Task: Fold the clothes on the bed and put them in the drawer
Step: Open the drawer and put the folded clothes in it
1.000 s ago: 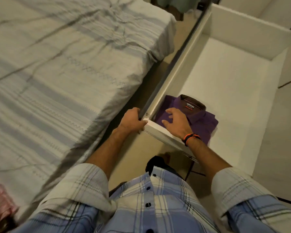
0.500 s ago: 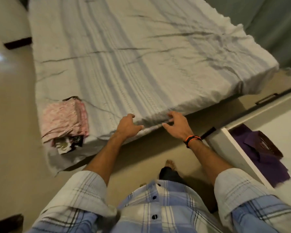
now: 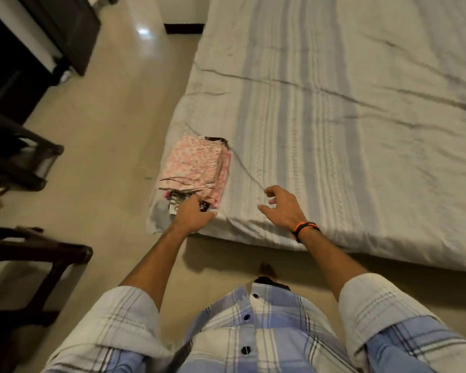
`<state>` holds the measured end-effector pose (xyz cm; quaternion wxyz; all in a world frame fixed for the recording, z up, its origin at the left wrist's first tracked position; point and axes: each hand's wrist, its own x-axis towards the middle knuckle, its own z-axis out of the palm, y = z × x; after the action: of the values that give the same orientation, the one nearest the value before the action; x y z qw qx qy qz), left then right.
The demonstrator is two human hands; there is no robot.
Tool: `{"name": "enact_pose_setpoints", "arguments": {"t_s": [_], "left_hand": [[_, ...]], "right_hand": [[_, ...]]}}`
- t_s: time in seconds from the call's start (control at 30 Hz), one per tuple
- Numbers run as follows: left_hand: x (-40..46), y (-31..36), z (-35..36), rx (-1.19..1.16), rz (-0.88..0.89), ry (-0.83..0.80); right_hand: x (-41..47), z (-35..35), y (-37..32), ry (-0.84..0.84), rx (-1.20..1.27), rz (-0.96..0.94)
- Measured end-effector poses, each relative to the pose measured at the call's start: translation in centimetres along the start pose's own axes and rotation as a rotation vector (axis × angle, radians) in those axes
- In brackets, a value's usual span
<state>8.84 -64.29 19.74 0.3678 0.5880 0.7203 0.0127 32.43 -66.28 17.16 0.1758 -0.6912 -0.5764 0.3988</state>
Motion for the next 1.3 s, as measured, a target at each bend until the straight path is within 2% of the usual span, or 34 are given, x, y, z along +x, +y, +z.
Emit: {"name": "enact_pose_setpoints", "arguments": {"t_s": [0.2, 0.4, 0.63, 0.77, 0.97, 1.13, 1.3], "left_hand": [[3.3, -0.9, -2.3, -0.105, -0.137, 0.068], [8.0, -2.9, -4.1, -0.18, -0.245, 0.048], [17.2, -6.1, -6.7, -0.173, -0.261, -0.086], [22.8, -8.1, -8.0, -0.175, -0.28, -0.117], [29.6, -10.3, -8.2, -0.231, -0.274, -0.077], [34.5, -13.3, -6.6, -0.416, -0.327, -0.245], [36.0, -12.8, -5.3, -0.654, -0.373, -0.371]], "right_hand": [[6.3, 1.3, -2.7, -0.149, -0.051, -0.048], [11.4, 3.4, -4.1, -0.235, -0.094, -0.008], [18.1, 7.8, -5.7, -0.276, -0.113, 0.161], [21.8, 10.7, -6.0, -0.255, -0.041, 0.3], [26.0, 14.8, -4.9, -0.175, 0.083, 0.508], [28.4, 18.2, -3.9, -0.132, 0.242, 0.657], [29.5, 19.9, -2.8, -0.039, 0.431, 0.682]]}}
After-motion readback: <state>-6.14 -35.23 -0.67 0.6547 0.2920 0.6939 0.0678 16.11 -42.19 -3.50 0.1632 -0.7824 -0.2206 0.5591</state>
